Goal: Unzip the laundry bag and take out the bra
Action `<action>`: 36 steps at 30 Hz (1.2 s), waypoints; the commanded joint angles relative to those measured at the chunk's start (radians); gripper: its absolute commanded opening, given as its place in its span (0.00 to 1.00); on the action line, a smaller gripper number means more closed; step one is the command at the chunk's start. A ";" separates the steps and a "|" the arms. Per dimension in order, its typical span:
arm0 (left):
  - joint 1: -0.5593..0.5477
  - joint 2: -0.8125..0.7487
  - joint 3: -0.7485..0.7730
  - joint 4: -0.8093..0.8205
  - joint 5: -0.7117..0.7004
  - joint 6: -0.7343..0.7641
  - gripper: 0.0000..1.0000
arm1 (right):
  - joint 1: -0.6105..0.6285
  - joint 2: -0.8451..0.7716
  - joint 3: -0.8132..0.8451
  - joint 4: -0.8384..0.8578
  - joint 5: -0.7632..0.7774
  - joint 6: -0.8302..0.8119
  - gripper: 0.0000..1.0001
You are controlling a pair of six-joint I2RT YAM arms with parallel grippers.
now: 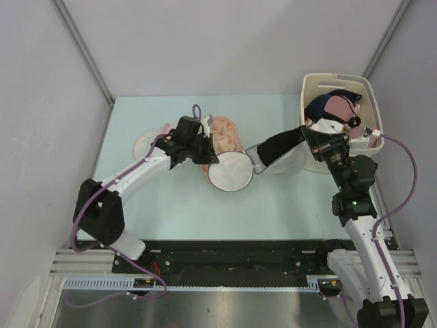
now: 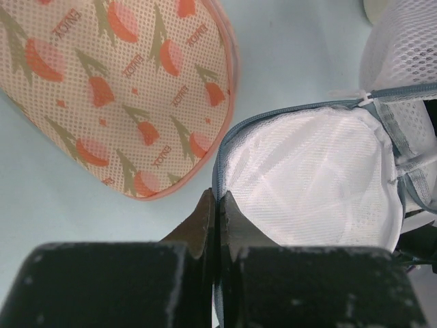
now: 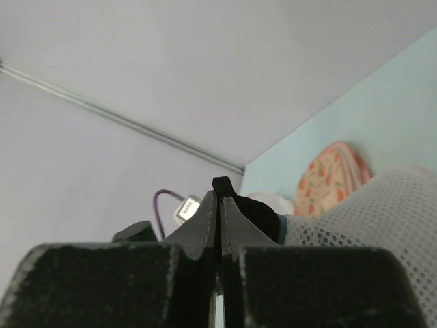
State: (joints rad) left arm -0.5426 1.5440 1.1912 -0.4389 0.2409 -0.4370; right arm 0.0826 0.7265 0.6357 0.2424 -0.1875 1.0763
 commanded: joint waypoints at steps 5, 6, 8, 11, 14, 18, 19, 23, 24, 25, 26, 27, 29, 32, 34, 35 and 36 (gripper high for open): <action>-0.005 0.041 -0.065 0.083 0.105 -0.055 0.00 | 0.083 0.036 -0.001 0.260 -0.056 0.117 0.00; -0.032 0.041 -0.070 0.098 0.101 -0.071 0.00 | 0.142 0.051 -0.001 0.283 -0.037 0.117 0.00; -0.068 0.051 -0.042 0.089 0.080 -0.069 0.01 | 0.218 0.112 0.012 0.331 -0.007 0.094 0.00; -0.126 0.070 -0.002 0.086 0.104 -0.086 0.00 | 0.360 0.216 0.058 0.345 0.058 0.033 0.00; -0.135 0.061 0.018 0.092 0.135 -0.103 0.00 | 0.440 0.321 0.093 0.356 0.088 -0.007 0.00; -0.138 0.012 0.039 0.081 0.147 -0.103 0.00 | 0.441 0.386 0.101 0.333 0.092 -0.027 0.00; -0.138 -0.019 0.039 0.083 0.149 -0.103 0.00 | 0.410 0.390 0.102 0.333 0.086 -0.026 0.00; -0.138 -0.068 0.015 0.088 0.150 -0.094 0.00 | 0.330 0.381 0.140 0.322 -0.006 0.011 0.00; -0.138 -0.068 0.010 0.085 0.137 -0.089 0.00 | 0.325 0.351 0.157 0.307 -0.010 0.010 0.00; -0.138 -0.062 -0.002 0.082 0.129 -0.079 0.00 | 0.322 0.335 0.171 0.296 -0.012 0.005 0.00; -0.138 -0.053 -0.011 0.078 0.124 -0.077 0.00 | 0.318 0.315 0.194 0.290 -0.021 0.005 0.00; -0.138 -0.042 -0.025 0.077 0.117 -0.075 0.00 | 0.318 0.276 0.200 0.296 -0.024 0.011 0.00; -0.140 -0.007 -0.042 0.083 0.120 -0.075 0.00 | 0.315 0.228 0.214 0.311 -0.026 0.014 0.00; -0.151 0.037 -0.064 0.083 0.124 -0.077 0.00 | 0.295 0.150 0.214 0.308 -0.020 0.016 0.00; -0.167 0.050 -0.071 0.088 0.123 -0.075 0.00 | 0.269 0.108 0.214 0.284 -0.012 0.016 0.00; -0.175 0.057 -0.071 0.088 0.121 -0.075 0.00 | 0.241 0.097 0.213 0.259 -0.012 0.013 0.00; -0.180 0.059 -0.068 0.086 0.121 -0.074 0.00 | 0.223 0.094 0.210 0.247 -0.013 0.019 0.00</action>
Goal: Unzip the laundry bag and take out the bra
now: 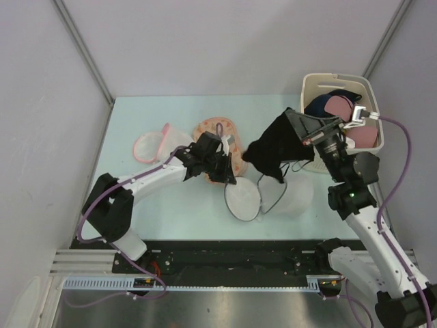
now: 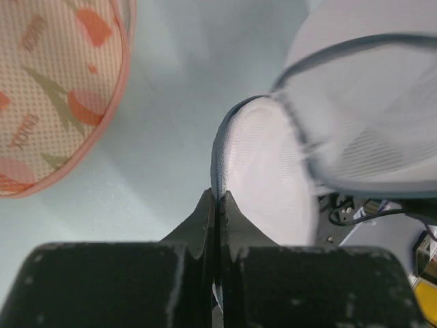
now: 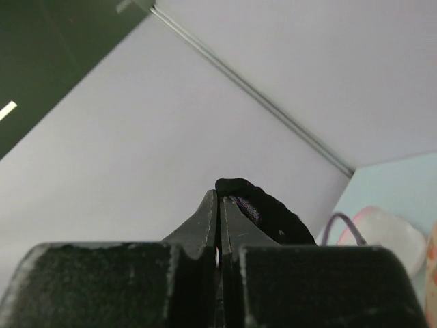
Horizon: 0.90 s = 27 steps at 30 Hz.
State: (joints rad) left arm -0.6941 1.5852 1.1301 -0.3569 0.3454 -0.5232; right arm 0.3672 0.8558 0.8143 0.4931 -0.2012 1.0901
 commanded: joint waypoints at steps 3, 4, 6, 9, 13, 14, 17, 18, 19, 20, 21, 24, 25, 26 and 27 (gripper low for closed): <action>-0.041 0.019 0.006 -0.005 0.010 0.014 0.00 | -0.115 -0.026 0.029 -0.022 -0.017 0.010 0.00; -0.041 0.016 0.011 -0.013 0.006 0.015 0.00 | -0.131 -0.012 0.029 -0.030 -0.021 0.011 0.00; -0.041 0.000 0.037 -0.030 -0.002 0.029 0.00 | -0.164 0.000 0.036 -0.013 -0.038 0.011 0.00; -0.041 -0.039 0.086 -0.091 -0.042 0.067 0.00 | -0.223 0.029 0.090 -0.025 -0.064 0.016 0.00; -0.041 -0.094 0.131 -0.140 -0.080 0.104 0.00 | -0.298 0.075 0.186 -0.068 -0.072 -0.016 0.00; -0.041 -0.102 0.138 -0.143 -0.089 0.112 0.00 | -0.316 0.098 0.201 -0.064 -0.078 -0.009 0.00; -0.041 -0.116 0.143 -0.148 -0.082 0.111 0.00 | -0.411 0.158 0.255 -0.035 -0.106 0.034 0.00; -0.041 -0.116 0.145 -0.151 -0.079 0.109 0.00 | -0.437 0.175 0.270 -0.016 -0.122 0.046 0.00; -0.041 -0.122 0.146 -0.157 -0.077 0.108 0.01 | -0.480 0.190 0.292 0.013 -0.125 0.065 0.00; -0.041 -0.126 0.145 -0.159 -0.072 0.104 0.00 | -0.505 0.230 0.305 0.028 -0.129 0.092 0.00; -0.041 -0.137 0.142 -0.159 -0.075 0.106 0.00 | -0.525 0.251 0.318 0.060 -0.141 0.108 0.00; -0.041 -0.171 0.134 -0.160 -0.108 0.112 0.00 | -0.596 0.342 0.368 0.114 -0.150 0.160 0.00; -0.041 -0.182 0.132 -0.162 -0.114 0.115 0.01 | -0.608 0.365 0.385 0.125 -0.150 0.168 0.00; -0.041 -0.195 0.128 -0.162 -0.117 0.115 0.01 | -0.623 0.390 0.420 0.131 -0.150 0.171 0.00; -0.041 -0.203 0.128 -0.162 -0.118 0.117 0.00 | -0.629 0.440 0.442 0.134 -0.150 0.174 0.00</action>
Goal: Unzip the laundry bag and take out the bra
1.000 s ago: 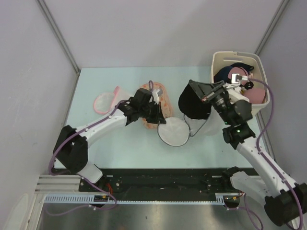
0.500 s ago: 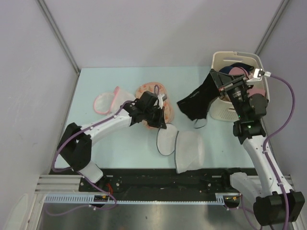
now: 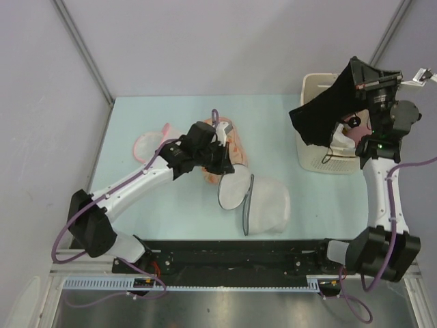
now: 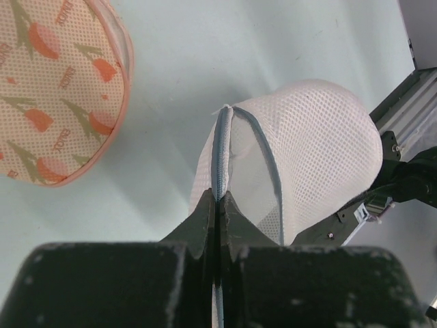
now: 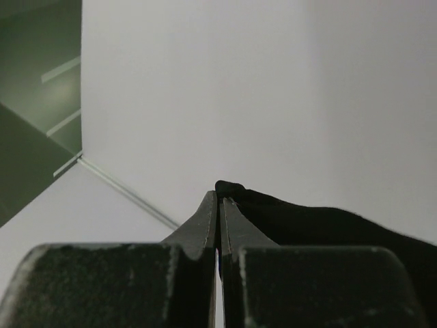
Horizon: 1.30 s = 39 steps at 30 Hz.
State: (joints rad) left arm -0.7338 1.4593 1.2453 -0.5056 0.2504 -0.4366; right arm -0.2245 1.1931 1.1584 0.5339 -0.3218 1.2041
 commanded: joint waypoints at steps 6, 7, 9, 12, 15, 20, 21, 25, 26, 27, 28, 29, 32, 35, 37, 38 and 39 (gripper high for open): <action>-0.001 -0.106 -0.007 -0.017 -0.057 0.038 0.00 | -0.058 0.241 0.176 0.100 0.000 0.032 0.00; -0.001 -0.109 -0.013 -0.020 -0.063 0.038 0.00 | -0.061 0.282 0.184 0.098 0.006 0.026 0.00; -0.001 -0.129 -0.030 -0.014 -0.062 0.038 0.00 | -0.068 0.331 0.211 0.092 0.013 0.012 0.00; -0.001 -0.151 -0.072 0.013 -0.053 0.032 0.00 | -0.073 0.436 0.234 0.107 0.030 -0.029 0.00; -0.001 -0.158 -0.104 0.022 -0.045 0.027 0.00 | -0.070 0.534 0.256 0.075 0.070 -0.089 0.00; -0.001 -0.166 -0.138 0.038 -0.025 0.027 0.00 | -0.042 0.735 0.410 -0.145 0.096 -0.254 0.00; -0.001 -0.162 -0.138 0.038 -0.026 0.029 0.00 | -0.036 0.753 0.432 -0.231 0.108 -0.274 0.00; -0.001 -0.157 -0.136 0.036 -0.028 0.035 0.00 | -0.032 0.801 0.462 -0.370 0.174 -0.308 0.10; -0.001 -0.155 -0.136 0.036 -0.031 0.035 0.00 | -0.035 0.797 0.455 -0.379 0.179 -0.307 0.31; -0.001 -0.155 -0.136 0.035 -0.036 0.036 0.00 | -0.035 0.772 0.446 -0.383 0.184 -0.319 0.40; -0.001 -0.155 -0.133 0.032 -0.037 0.039 0.00 | -0.035 0.755 0.442 -0.391 0.194 -0.327 0.48; -0.001 -0.155 -0.132 0.032 -0.039 0.042 0.00 | -0.035 0.735 0.434 -0.406 0.217 -0.336 0.62; -0.001 -0.160 -0.119 0.021 -0.062 0.048 0.00 | -0.051 0.627 0.399 -0.410 0.218 -0.363 0.83; 0.001 -0.172 -0.099 -0.008 -0.114 0.067 0.00 | -0.102 0.499 0.344 -0.410 0.173 -0.376 1.00; 0.005 -0.191 -0.093 -0.010 -0.144 0.084 0.00 | -0.136 0.420 0.319 -0.420 0.124 -0.383 1.00; 0.008 -0.195 -0.090 -0.013 -0.146 0.090 0.00 | -0.153 0.398 0.317 -0.448 0.107 -0.388 1.00; 0.011 -0.201 -0.080 -0.014 -0.146 0.098 0.00 | -0.182 0.378 0.316 -0.465 0.089 -0.394 1.00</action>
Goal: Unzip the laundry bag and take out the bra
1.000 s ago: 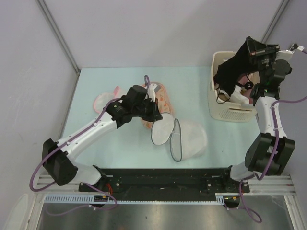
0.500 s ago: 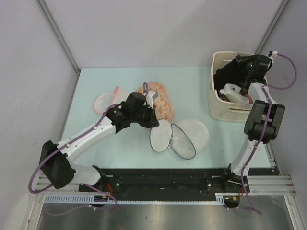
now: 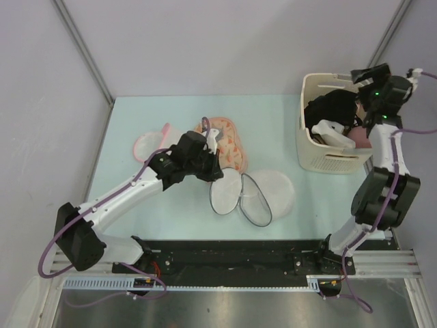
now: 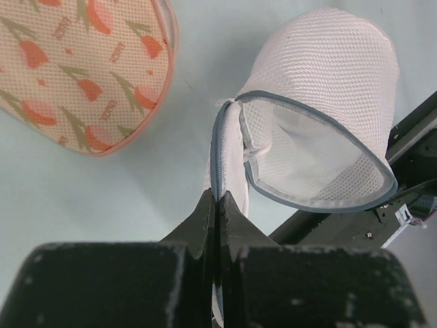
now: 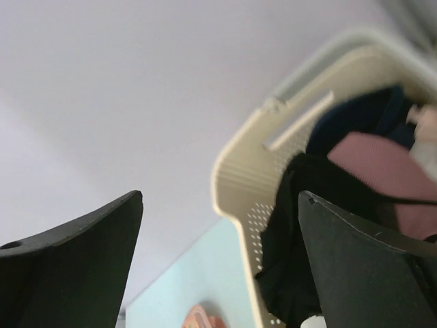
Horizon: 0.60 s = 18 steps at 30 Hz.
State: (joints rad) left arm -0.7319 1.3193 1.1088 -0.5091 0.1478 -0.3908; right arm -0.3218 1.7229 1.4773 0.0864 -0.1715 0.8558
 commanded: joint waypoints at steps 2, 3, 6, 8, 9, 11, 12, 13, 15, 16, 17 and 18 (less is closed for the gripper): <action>0.015 -0.061 0.071 -0.020 -0.045 0.059 0.00 | -0.108 -0.193 -0.006 -0.069 -0.117 -0.069 1.00; 0.017 -0.061 0.078 -0.023 -0.044 0.066 0.01 | -0.120 -0.203 -0.008 -0.082 -0.123 -0.078 1.00; 0.022 -0.063 0.109 -0.040 -0.050 0.081 0.00 | -0.125 -0.241 -0.015 -0.219 -0.134 -0.129 1.00; 0.025 -0.075 0.141 -0.071 -0.059 0.093 0.00 | -0.126 -0.287 -0.044 -0.343 -0.100 -0.171 1.00; 0.026 -0.083 0.152 -0.081 -0.062 0.113 0.00 | -0.125 -0.313 -0.064 -0.365 -0.088 -0.188 1.00; 0.029 -0.117 0.186 -0.107 -0.077 0.135 0.00 | -0.097 -0.362 -0.116 -0.416 -0.022 -0.218 1.00; 0.031 -0.127 0.198 -0.138 -0.097 0.154 0.00 | -0.080 -0.417 -0.155 -0.433 0.013 -0.251 1.00; 0.035 -0.138 0.226 -0.152 -0.102 0.164 0.00 | -0.036 -0.443 -0.167 -0.480 0.114 -0.273 1.00; 0.035 -0.167 0.249 -0.180 -0.076 0.206 0.00 | 0.007 -0.521 -0.210 -0.500 0.212 -0.313 1.00; 0.035 -0.178 0.270 -0.187 -0.059 0.222 0.00 | 0.018 -0.549 -0.221 -0.511 0.255 -0.314 1.00; 0.035 -0.190 0.281 -0.193 -0.051 0.230 0.00 | 0.024 -0.571 -0.232 -0.513 0.257 -0.311 1.00; 0.035 -0.212 0.301 -0.200 -0.057 0.240 0.00 | 0.026 -0.589 -0.244 -0.513 0.259 -0.310 1.00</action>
State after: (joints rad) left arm -0.7036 1.1934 1.3136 -0.6636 0.0734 -0.2436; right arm -0.3237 1.2636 1.2438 -0.3759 -0.0578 0.6155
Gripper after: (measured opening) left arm 0.016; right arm 0.994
